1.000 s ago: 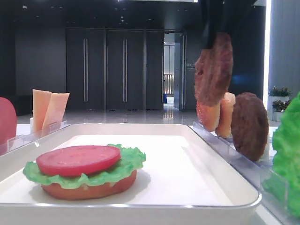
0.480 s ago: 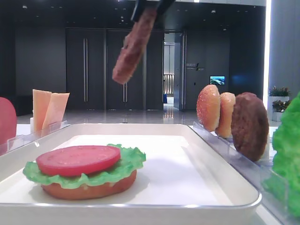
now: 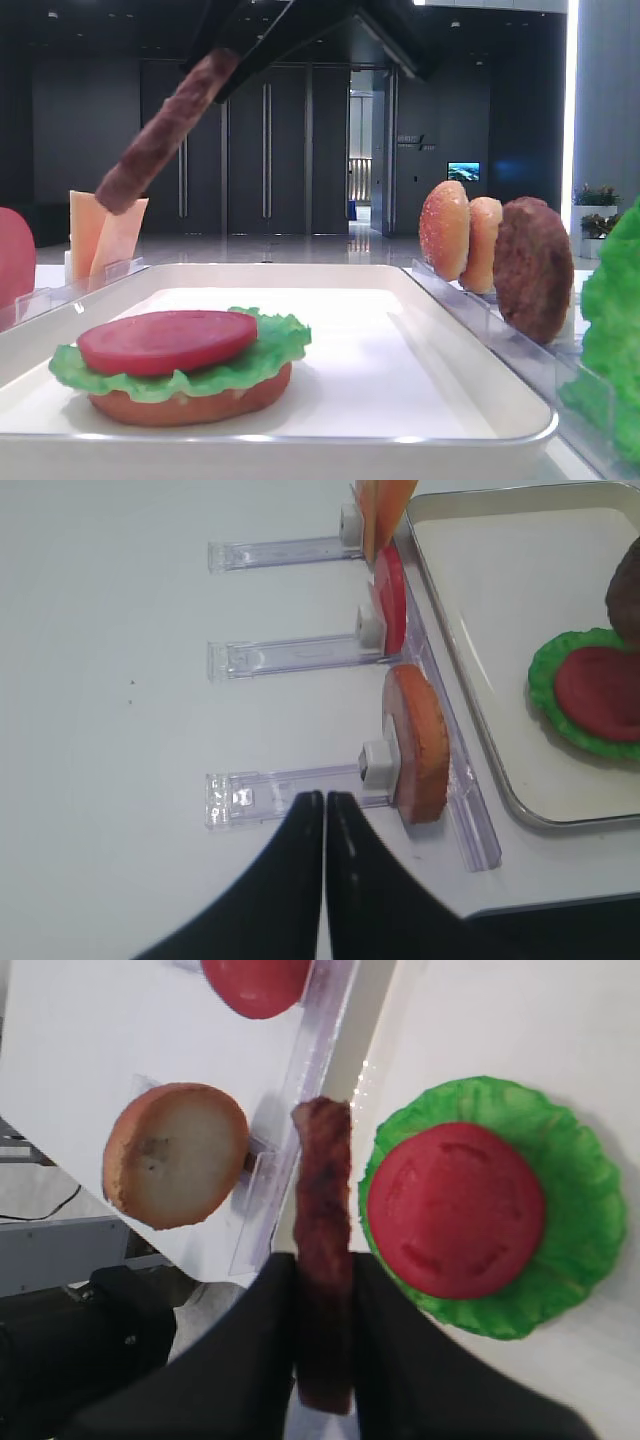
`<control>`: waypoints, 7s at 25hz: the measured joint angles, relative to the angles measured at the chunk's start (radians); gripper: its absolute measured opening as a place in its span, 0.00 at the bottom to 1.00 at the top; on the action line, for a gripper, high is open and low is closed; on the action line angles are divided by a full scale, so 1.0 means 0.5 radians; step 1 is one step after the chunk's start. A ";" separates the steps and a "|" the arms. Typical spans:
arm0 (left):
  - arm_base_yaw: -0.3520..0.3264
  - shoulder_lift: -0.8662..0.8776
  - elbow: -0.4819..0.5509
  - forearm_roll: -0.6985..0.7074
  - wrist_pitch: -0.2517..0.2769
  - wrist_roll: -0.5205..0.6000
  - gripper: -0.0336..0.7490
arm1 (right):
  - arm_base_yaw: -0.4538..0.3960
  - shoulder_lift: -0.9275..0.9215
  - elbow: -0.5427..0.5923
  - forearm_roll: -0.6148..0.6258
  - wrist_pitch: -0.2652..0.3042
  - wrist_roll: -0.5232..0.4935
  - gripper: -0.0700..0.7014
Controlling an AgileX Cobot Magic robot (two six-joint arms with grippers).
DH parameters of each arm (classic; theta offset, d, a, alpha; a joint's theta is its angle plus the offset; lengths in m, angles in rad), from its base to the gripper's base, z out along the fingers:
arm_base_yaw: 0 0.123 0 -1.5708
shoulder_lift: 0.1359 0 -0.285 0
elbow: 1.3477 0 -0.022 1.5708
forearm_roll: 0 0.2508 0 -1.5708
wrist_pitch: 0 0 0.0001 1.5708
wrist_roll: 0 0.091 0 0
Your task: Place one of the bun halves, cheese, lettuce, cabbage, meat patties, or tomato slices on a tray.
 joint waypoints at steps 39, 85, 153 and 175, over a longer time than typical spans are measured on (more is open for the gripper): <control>0.000 0.000 0.000 0.000 0.000 0.000 0.04 | -0.203 0.292 0.203 0.927 0.021 -1.157 0.24; 0.000 0.000 0.000 -0.005 0.000 -0.001 0.04 | -0.243 0.398 0.203 0.934 0.089 -1.165 0.24; 0.000 0.000 0.000 -0.005 0.000 -0.001 0.04 | -0.256 -0.110 -0.017 -0.811 0.182 0.336 0.67; 0.000 0.000 0.000 -0.005 0.000 -0.001 0.04 | -0.936 -0.222 -0.163 -1.475 0.836 0.433 0.66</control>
